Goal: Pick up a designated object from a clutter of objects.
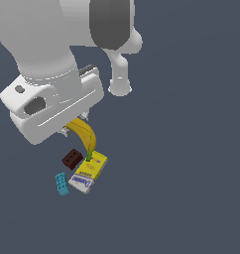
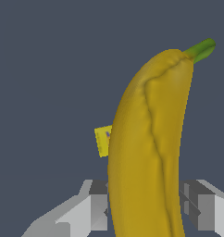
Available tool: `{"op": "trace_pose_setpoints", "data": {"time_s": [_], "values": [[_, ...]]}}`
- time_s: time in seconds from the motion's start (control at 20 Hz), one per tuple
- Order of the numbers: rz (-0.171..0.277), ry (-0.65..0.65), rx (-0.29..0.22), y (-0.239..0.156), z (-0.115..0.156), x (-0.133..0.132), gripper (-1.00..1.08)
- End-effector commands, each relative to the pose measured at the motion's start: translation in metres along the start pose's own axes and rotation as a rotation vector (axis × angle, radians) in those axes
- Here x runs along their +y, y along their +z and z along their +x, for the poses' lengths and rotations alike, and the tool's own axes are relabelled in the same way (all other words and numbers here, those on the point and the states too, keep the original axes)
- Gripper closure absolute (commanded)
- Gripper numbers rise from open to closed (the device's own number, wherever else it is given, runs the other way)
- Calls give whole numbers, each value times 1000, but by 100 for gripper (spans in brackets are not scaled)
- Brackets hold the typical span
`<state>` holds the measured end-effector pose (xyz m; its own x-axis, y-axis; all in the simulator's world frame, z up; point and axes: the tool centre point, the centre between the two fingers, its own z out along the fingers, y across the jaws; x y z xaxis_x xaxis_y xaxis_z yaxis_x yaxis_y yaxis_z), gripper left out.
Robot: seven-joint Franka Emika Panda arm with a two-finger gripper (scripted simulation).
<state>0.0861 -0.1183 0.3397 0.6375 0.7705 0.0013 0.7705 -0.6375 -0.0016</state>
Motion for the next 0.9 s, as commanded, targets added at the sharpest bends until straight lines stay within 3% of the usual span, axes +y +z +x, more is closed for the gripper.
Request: {"op": "trace_pose_setpoints", "data": {"time_s": [0.0, 0.4, 0.85], "values": [[-1, -1, 0, -21, -10, 9, 108], [-1, 0, -1, -59, -28, 29, 108], [-2, 1, -1, -71, -33, 36, 108]]}}
